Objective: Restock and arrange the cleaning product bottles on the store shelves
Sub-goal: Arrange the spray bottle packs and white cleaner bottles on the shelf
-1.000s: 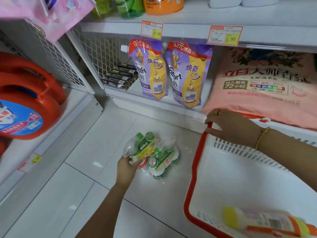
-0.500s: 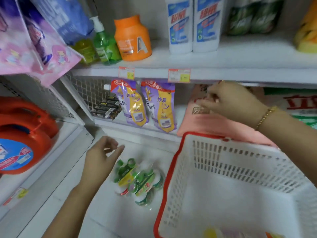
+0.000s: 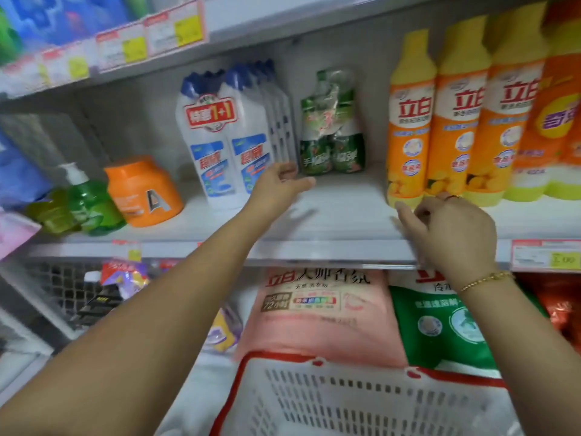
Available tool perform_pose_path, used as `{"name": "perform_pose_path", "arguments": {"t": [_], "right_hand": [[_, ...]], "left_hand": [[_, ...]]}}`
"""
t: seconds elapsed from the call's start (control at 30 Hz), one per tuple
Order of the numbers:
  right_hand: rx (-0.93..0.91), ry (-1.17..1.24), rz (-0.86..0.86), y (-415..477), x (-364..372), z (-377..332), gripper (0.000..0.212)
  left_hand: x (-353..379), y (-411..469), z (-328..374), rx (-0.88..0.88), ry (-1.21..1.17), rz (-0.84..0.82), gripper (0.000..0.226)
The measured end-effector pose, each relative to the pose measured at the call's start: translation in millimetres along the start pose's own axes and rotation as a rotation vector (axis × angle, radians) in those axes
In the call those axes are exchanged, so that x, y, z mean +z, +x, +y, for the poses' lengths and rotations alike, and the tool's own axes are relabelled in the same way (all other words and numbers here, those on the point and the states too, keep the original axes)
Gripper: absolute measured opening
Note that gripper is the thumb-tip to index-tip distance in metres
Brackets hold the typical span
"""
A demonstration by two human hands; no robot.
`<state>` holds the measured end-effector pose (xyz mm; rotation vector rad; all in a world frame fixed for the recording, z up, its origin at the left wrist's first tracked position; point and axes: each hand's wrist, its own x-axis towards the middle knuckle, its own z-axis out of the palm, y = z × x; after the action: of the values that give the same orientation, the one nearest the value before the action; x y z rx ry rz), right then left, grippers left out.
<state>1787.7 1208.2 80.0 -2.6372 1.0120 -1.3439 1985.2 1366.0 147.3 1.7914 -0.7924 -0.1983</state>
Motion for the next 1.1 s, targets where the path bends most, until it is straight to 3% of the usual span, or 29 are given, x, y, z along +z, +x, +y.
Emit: {"name": "perform_pose_path", "arguments": {"t": [0.23,0.33,0.43,0.5,0.73,0.9,1.0,1.1], "right_hand": [[0.014,-0.100,0.223,2,17,4,0.046],[-0.012,-0.140,0.272,2,23,6,0.044],[-0.047,-0.128,0.327,0,28,9,0.043],[-0.054,-0.108,0.327,-1,29,10,0.043],[-0.084,-0.080,0.321,-2,32,11,0.042],[-0.083,-0.073,0.348,-1,30,10,0.042],[-0.076,-0.040,0.348,-1,29,9,0.042],[-0.068,-0.009,0.339,1,26,8,0.041]], "left_hand": [[49,98,-17,-0.130,0.124,0.070,0.063],[55,136,-12,-0.059,0.108,0.140,0.066],[64,155,-6,-0.019,0.016,0.139,0.048],[68,159,-8,-0.020,-0.056,0.146,0.055],[72,141,-12,-0.005,0.099,0.176,0.080],[79,122,2,-0.039,0.153,0.149,0.057],[74,98,7,-0.046,0.182,0.242,0.063],[55,62,13,0.068,0.342,0.313,0.068]]}}
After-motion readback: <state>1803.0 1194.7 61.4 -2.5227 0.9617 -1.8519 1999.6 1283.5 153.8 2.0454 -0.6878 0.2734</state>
